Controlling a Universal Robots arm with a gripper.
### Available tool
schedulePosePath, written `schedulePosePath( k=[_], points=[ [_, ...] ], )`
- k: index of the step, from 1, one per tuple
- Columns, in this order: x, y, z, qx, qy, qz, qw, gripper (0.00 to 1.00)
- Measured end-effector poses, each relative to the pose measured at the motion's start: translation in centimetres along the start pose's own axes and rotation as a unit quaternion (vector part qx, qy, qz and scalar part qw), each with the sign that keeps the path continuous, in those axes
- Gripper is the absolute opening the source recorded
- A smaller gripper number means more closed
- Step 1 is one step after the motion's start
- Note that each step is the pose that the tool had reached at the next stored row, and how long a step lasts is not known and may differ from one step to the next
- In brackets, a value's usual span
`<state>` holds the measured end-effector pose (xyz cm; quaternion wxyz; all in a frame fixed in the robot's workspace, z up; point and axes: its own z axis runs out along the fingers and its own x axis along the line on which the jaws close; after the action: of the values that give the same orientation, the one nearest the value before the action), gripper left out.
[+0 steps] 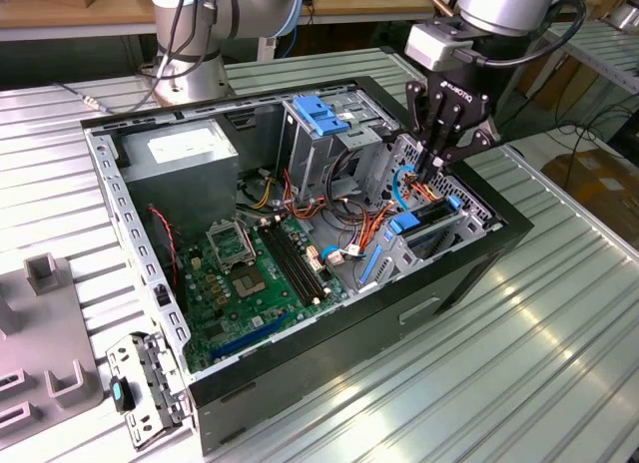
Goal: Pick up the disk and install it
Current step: 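Insert the second disk wire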
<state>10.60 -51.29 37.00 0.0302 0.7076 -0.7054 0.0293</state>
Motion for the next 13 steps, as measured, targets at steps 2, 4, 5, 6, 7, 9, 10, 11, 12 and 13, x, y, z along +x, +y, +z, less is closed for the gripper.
schedulePosePath(
  k=[2,4,5,6,7,9,10,11,12,13],
  points=[
    [-0.01,0.00,0.07,0.0000,0.0000,0.000,1.00000,0.17],
    [-0.01,0.00,0.16,0.0000,0.0001,0.000,1.00000,0.24],
    [-0.02,0.00,0.20,0.0000,0.0001,0.000,1.00000,0.24],
    [-0.02,0.00,0.24,0.0000,0.0001,0.000,1.00000,0.22],
    [-0.02,0.00,0.26,0.0000,0.0003,0.000,1.00000,0.16],
    [0.00,0.00,0.30,0.0000,0.0004,0.000,1.00000,0.16],
    [0.03,0.00,0.31,0.0000,0.0004,0.000,1.00000,0.16],
    [0.05,0.00,0.32,0.0000,0.0004,0.000,1.00000,0.16],
    [0.08,0.00,0.33,0.0000,0.0005,0.000,1.00000,0.16],
    [0.14,0.00,0.34,0.0000,0.0005,0.000,1.00000,0.16]
  ],
)
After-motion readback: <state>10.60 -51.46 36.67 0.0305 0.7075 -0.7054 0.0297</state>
